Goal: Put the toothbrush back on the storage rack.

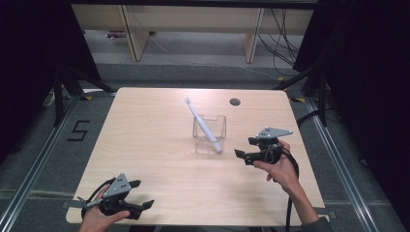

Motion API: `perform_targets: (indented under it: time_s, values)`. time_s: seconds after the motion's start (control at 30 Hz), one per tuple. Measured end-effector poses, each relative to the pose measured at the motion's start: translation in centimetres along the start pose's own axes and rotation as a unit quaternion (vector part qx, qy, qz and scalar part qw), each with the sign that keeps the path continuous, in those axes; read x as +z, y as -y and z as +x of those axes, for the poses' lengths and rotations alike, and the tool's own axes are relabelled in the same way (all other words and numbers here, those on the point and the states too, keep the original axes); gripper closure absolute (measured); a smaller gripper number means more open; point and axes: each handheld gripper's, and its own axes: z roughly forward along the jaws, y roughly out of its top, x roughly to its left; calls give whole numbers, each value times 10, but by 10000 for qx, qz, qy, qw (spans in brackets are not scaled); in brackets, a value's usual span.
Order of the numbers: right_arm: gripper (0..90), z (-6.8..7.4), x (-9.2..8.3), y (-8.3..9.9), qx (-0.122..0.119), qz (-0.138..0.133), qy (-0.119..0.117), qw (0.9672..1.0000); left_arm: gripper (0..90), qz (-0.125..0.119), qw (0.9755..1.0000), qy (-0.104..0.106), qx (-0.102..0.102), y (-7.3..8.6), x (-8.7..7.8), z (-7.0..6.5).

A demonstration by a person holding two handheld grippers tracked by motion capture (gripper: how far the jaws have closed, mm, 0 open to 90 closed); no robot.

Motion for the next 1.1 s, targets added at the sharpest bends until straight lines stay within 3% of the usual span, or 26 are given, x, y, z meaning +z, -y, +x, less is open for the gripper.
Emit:
perform_targets:
  time_s: [0.07,0.1,0.2,0.27,0.37,0.43,0.53,0.67,0.77,0.8,0.83,0.87,0.9,0.93,1.03,1.07,1.1]
  values:
    - [252,-1,1,2,-107,-41,85,9999,148,27,10000,-3,55,0,0,0]
    - [252,0,1,3,4,3,13,10000,148,-1,10000,0,-1,0,0,0]
    - [249,-1,3,4,-84,-20,42,10000,148,5,10000,-9,42,1,0,1]
    - [240,1,4,6,51,-4,-33,10000,148,6,10000,-2,59,1,-1,1]
    - [236,0,2,8,-43,77,18,10000,148,-3,10000,-4,-6,0,0,0]
    - [232,2,3,11,-5,85,-47,10000,148,85,9999,-33,115,0,-1,2]
    - [222,3,2,13,-111,66,-4,9999,148,63,10000,-27,71,0,-2,1]
    - [198,7,0,18,55,32,-68,10000,148,62,10000,-26,74,0,-1,1]
    - [185,6,-1,21,-85,3,25,10000,148,98,9999,-51,116,0,-2,2]
    - [183,7,-2,23,-51,22,-7,10000,148,-3,10000,-10,-2,0,0,0]
    - [181,7,-1,26,-101,-23,10,9999,148,78,9999,-15,83,0,-2,1]
    - [181,7,-1,26,-101,-23,10,9999,148,78,9999,-15,83,0,-2,1]
    - [181,10,-2,29,71,37,7,10000,148,63,10000,-33,66,1,-1,1]
    - [180,9,-2,30,-65,14,27,10000,148,63,10000,-33,66,1,-1,1]
    - [181,12,-3,32,44,77,7,10000,148,41,10000,-34,76,0,-1,1]
    - [181,10,-3,33,-95,46,42,9999,148,31,10000,-6,55,0,-1,1]
    - [182,13,-3,35,3,77,-9,10000,148,54,9999,-54,78,0,-1,1]
